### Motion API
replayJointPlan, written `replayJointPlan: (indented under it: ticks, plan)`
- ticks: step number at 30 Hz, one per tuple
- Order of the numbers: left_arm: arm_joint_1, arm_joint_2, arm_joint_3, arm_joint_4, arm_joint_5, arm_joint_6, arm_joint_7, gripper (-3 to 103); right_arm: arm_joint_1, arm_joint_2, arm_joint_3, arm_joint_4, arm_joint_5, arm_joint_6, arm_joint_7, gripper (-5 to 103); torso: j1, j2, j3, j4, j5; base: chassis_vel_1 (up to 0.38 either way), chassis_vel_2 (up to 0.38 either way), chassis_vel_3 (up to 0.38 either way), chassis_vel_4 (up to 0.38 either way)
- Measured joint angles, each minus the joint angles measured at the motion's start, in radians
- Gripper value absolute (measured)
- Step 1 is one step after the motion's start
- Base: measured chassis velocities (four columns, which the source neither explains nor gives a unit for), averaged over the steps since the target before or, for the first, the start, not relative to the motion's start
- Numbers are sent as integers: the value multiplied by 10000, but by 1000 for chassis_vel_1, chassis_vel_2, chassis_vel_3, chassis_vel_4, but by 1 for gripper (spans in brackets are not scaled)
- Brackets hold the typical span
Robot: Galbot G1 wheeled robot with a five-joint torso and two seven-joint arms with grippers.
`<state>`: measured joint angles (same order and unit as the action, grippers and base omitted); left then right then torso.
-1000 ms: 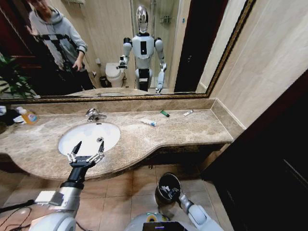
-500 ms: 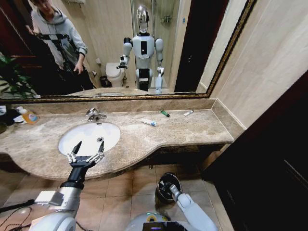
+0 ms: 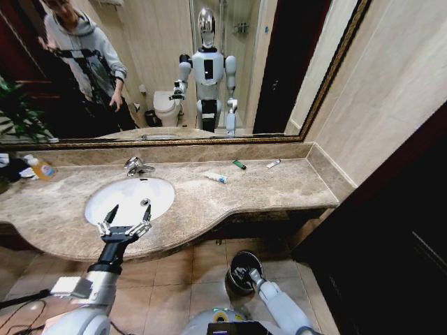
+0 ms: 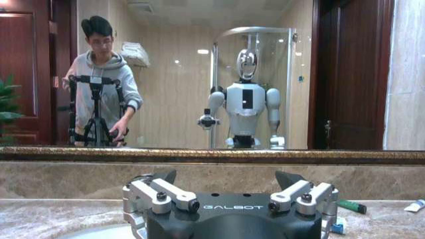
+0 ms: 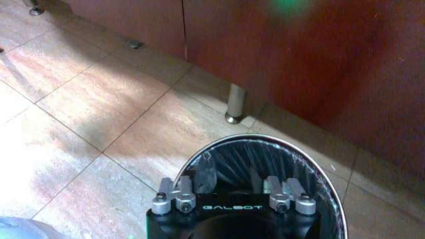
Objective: Pick up the trash from the sink and place it in the trash bin.
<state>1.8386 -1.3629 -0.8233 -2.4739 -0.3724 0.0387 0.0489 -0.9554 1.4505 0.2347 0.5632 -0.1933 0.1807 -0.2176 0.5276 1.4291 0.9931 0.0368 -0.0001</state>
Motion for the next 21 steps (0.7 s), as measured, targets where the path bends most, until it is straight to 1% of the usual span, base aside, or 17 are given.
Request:
replayJointPlan:
  ticks: [3, 4, 6, 7, 9, 10, 12, 13, 14, 16, 18, 21]
  plan:
    - [0, 0, 0, 0, 0, 0, 0, 100, -118, -5, -23, 77, 5, -13, 267, 66, 0, 0, 0, 0, 0, 0, 0, 0, 0]
    - [0, 0, 0, 0, 0, 0, 0, 100, -118, -5, -23, 77, 5, -13, 267, 66, 0, 0, 0, 0, 0, 0, 0, 0, 0]
    - [0, 0, 0, 0, 0, 0, 0, 100, -187, 13, -67, 65, -21, -16, 691, 77, 0, 0, 0, -1, -1, 0, 0, 0, 0]
    - [0, 0, 0, 0, 0, 0, 0, 100, -187, 13, -67, 65, -21, -16, 691, 77, 0, 0, 0, -1, -1, 0, 0, 0, 0]
    - [0, 0, 0, 0, 0, 0, 0, 100, -230, 122, -70, -11, -113, -11, 1341, 88, 0, 0, 0, 0, 1, 0, 0, 0, 0]
    - [0, 0, 0, 0, 0, 0, 0, 100, -238, 141, -65, -27, -130, -5, 1447, 93, 0, 0, 0, 0, 1, 0, 0, 0, 0]
    - [0, 0, 0, 0, 0, 0, 0, 100, -243, 155, -59, -40, -138, 10, 1529, 93, 0, 0, 0, 0, 0, 0, 0, 0, 0]
    - [0, 0, 0, 0, 0, 0, 0, 100, -247, 179, -35, -72, -137, 94, 1625, 97, 0, 0, 0, 0, -1, 0, 0, 0, 0]
    - [0, 0, 0, 0, 0, 0, 0, 100, -249, 209, 8, -128, -135, 227, 1654, 99, 0, 0, 0, 0, 0, 0, 0, 0, 0]
    - [0, 0, 0, 0, 0, 0, 0, 100, -208, 274, 134, -336, -125, 501, 1658, 100, 0, 0, 0, -1, -1, 0, 0, 0, 0]
    - [0, 0, 0, 0, 0, -1, 0, 100, -174, 309, 180, -448, -123, 602, 1709, 100, -1, 0, 0, -1, -1, 0, 0, 0, 0]
    - [0, 0, 0, 0, 0, 0, 0, 100, 6, 401, 243, -988, -194, 1079, 2199, 100, 0, 0, 0, 0, 0, 0, 0, 0, 0]
